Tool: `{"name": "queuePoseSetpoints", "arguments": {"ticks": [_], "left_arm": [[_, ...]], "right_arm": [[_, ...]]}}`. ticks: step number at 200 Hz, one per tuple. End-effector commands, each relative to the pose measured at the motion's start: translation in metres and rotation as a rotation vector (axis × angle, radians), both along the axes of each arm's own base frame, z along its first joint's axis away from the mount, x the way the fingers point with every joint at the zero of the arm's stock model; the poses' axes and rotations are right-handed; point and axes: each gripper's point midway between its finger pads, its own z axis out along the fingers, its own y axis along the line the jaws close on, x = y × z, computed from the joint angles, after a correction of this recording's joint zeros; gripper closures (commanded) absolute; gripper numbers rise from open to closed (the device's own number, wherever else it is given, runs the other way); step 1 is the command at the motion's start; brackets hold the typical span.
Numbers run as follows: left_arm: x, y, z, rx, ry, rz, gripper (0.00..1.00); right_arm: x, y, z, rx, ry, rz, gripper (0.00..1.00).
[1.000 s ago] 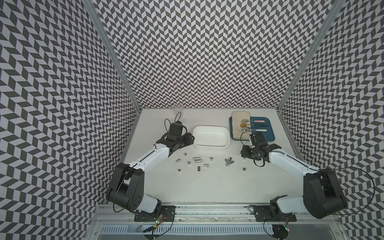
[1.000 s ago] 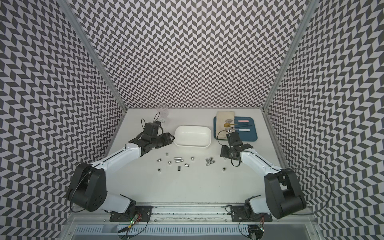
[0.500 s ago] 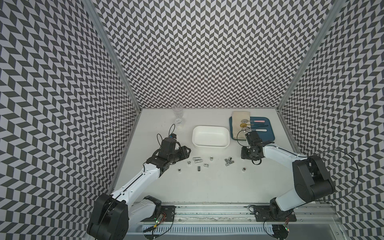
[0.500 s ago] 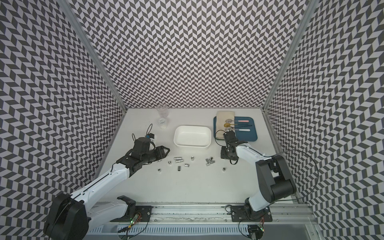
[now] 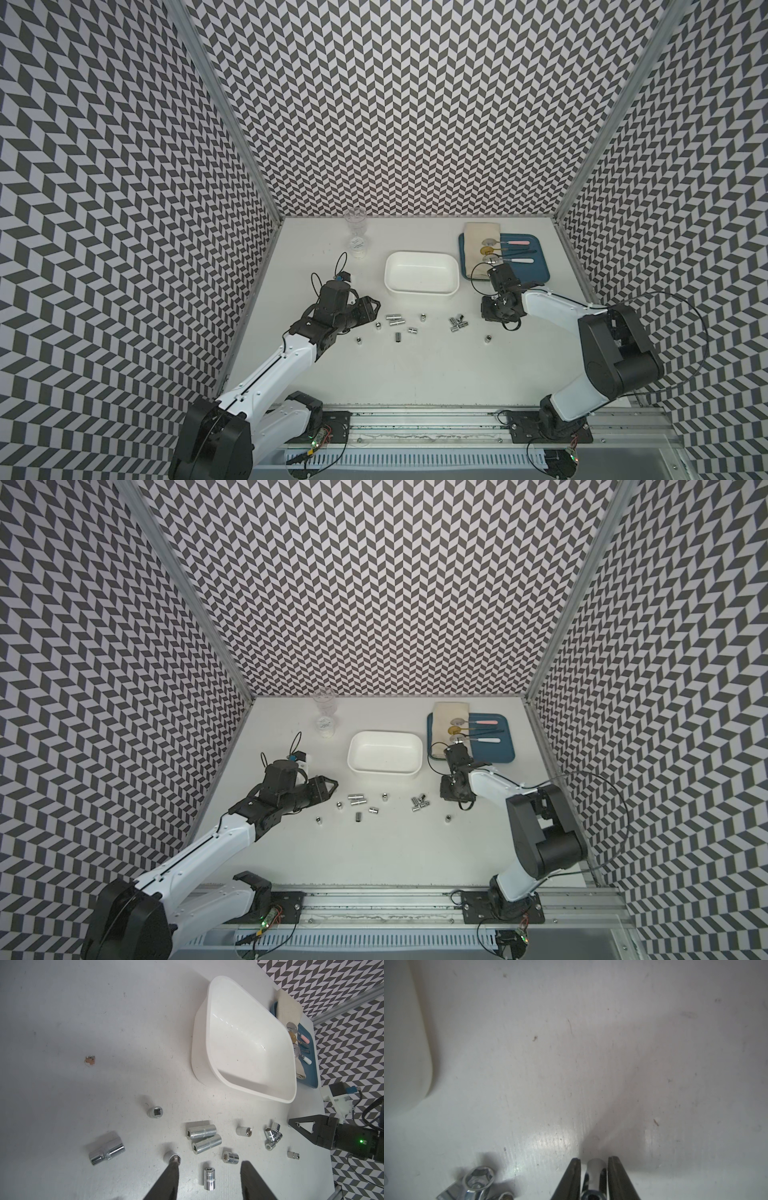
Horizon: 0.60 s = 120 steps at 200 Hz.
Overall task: Put the socket on the desktop into the storage box
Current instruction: Pick up the socket head at the center of the board.
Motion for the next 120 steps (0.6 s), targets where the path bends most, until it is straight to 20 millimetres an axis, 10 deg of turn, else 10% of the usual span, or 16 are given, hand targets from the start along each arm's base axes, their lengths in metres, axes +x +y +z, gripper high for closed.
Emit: {"name": "queuePoseSetpoints", "arguments": {"ticks": [1, 120], "left_arm": [[-0.006, 0.0, -0.002, -0.006, 0.004, -0.009, 0.49], [-0.002, 0.005, 0.007, 0.011, -0.034, 0.015, 0.45]], "right_arm": [[0.003, 0.002, 0.002, -0.001, -0.016, 0.005, 0.8], [0.042, 0.066, 0.105, 0.084, -0.199, 0.12, 0.84]]}}
